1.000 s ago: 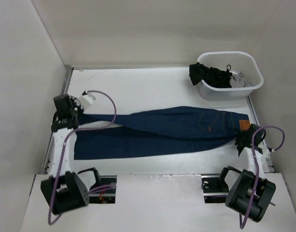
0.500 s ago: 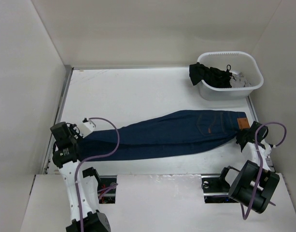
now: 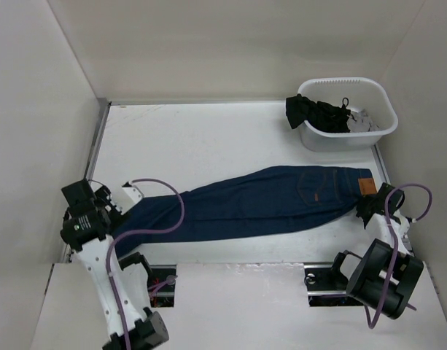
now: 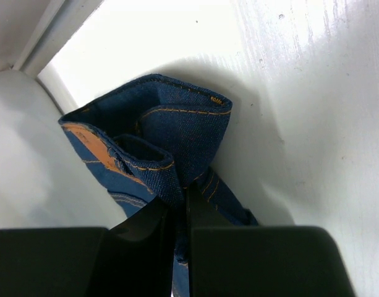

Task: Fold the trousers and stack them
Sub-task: Fold the trousers

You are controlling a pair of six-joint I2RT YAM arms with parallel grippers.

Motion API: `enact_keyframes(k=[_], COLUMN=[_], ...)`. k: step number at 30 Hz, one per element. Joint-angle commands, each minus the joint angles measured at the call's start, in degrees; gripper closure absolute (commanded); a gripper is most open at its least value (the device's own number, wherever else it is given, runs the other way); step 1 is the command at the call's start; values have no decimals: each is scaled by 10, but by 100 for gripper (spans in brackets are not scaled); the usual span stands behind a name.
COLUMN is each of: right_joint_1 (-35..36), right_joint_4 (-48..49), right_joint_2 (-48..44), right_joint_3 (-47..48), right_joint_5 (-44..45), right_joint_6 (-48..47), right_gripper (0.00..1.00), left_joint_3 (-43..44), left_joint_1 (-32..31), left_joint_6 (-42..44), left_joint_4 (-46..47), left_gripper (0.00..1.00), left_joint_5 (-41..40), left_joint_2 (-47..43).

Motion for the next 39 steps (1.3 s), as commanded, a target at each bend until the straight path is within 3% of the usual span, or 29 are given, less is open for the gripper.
enact_keyframes(k=[1,5,9,18,21,27,28,29,30,34,39], right_joint_1=[-5,-10,-16,-19,-35,-42,-40,-31,-28,-8,-17], right_joint_4=[42,36,36,30,13,-8,-8,0,1,-2,-3], right_joint_2=[12,22,24,18,9,6,12,22,23,32,41], right_joint_3=[16,22,19,9,14,22,26,27,27,34,45], right_joint_5=[9,9,18,46,54,78,82,100,101,105,101], right_joint_6=[-15,-46,-60,-49,-58,-55,-54,-31,-26,-14,-51], right_gripper=[95,96,96,96,96,96,97,98,98,92,90], left_joint_3=[-37,-57,-37,96,110,91,88,105,105,206,223], left_joint_1=[27,15,-15,-55,-77,-102,-109,-137,-137,-149,-149], left_joint_6=[-24,-12,44,71,81,118,122,95,95,14,40], left_joint_4=[91,170,230,192,121,118,128,212,212,263,156], left_gripper=[46,54,49,50,52,52,52,51,51,51,50], left_joint_5=[43,-7,-34,-119,-132,-161,-161,-153,-153,-90,-28], left_joint_2=[108,265,371,577,596,599,605,632,632,667,653])
